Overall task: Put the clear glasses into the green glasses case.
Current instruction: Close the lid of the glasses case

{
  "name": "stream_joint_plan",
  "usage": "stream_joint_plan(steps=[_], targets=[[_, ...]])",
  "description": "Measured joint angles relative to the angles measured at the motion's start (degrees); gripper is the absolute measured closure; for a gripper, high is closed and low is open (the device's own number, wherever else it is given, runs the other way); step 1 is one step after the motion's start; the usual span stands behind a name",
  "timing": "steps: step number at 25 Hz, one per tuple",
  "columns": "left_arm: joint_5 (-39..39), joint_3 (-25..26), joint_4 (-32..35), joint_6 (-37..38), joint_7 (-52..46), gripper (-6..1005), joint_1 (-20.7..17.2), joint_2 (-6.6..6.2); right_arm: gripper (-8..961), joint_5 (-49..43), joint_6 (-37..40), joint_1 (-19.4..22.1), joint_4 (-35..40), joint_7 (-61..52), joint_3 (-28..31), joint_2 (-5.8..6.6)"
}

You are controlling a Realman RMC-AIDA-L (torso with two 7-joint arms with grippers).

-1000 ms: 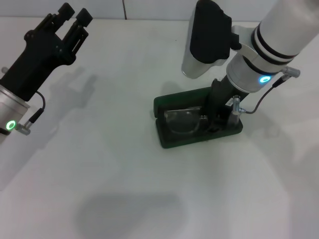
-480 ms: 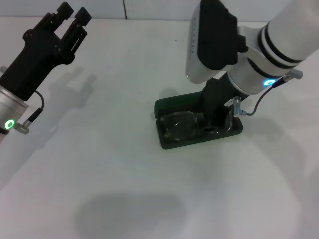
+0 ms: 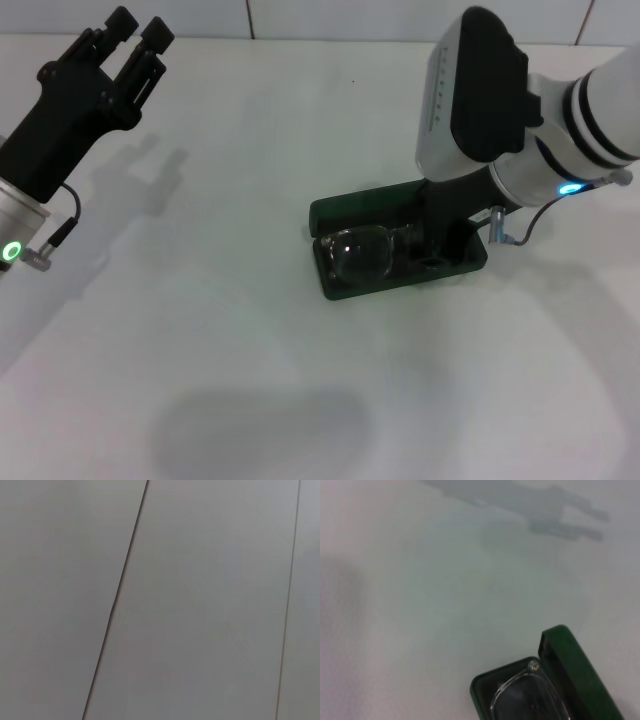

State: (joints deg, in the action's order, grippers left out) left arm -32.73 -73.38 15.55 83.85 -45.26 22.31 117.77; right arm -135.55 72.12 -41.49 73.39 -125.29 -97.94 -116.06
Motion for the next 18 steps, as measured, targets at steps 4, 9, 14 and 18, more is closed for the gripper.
stream_joint_plan(steps=[4, 9, 14, 18], targets=[[0.0, 0.0, 0.0, -0.2, 0.1, 493, 0.2, 0.01, 535, 0.0, -2.2, -0.2, -2.1, 0.1, -1.3, -0.09], [0.0, 0.0, -0.1, -0.2, 0.1, 493, 0.3, -0.04, 535, 0.8, -6.0, 0.2, -2.2, 0.1, -4.6, -0.12], [0.1, 0.1, -0.1, -0.3, -0.1, 493, -0.2, -0.35, 535, 6.6, -6.8, 4.1, 3.7, 4.6, -2.3, 0.15], [0.1, 0.1, -0.1, -0.3, -0.3, 493, -0.8, -0.56, 535, 12.1, -5.9, 8.5, 7.3, 11.0, 4.4, 0.14]])
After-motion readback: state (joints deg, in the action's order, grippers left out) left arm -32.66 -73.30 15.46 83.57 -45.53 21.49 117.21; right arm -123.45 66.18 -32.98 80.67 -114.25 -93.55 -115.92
